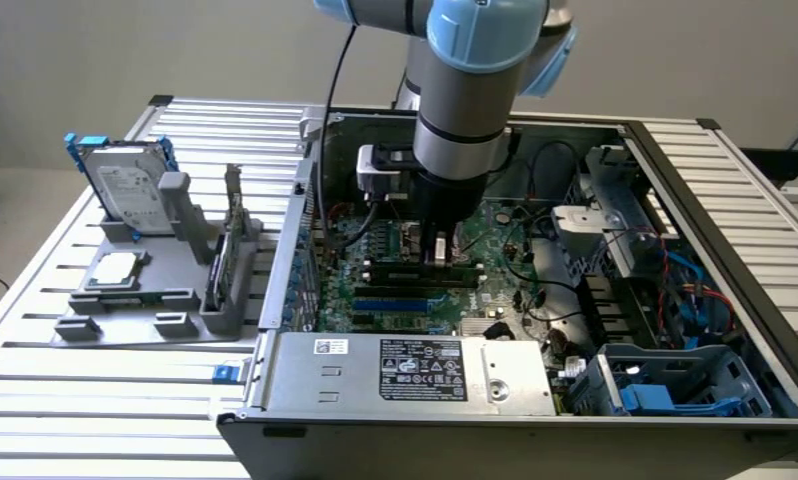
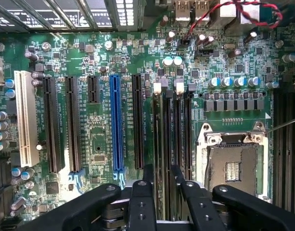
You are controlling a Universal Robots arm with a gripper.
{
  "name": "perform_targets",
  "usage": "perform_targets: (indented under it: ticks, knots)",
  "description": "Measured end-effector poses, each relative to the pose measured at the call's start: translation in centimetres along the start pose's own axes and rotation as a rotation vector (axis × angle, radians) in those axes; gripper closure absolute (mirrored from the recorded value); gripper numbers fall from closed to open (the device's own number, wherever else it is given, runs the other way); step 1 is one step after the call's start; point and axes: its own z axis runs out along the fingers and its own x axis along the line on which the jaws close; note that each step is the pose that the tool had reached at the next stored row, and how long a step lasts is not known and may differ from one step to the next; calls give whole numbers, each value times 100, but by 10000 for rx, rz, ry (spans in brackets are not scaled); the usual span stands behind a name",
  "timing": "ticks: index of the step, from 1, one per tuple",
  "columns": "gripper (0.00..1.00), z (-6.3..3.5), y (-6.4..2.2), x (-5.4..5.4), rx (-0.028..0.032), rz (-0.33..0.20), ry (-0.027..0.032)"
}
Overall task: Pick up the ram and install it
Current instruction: 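Insert the ram into the slot, then press down the ram until it locks into place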
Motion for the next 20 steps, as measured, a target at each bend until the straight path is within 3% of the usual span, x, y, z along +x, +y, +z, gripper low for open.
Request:
perform_targets:
  ticks: [7, 11, 20]
  knots:
    - [74, -228, 7, -14, -21, 1, 1]
    - [89, -236, 7, -14, -22, 0, 0]
    - [89, -236, 7, -14, -22, 1, 1]
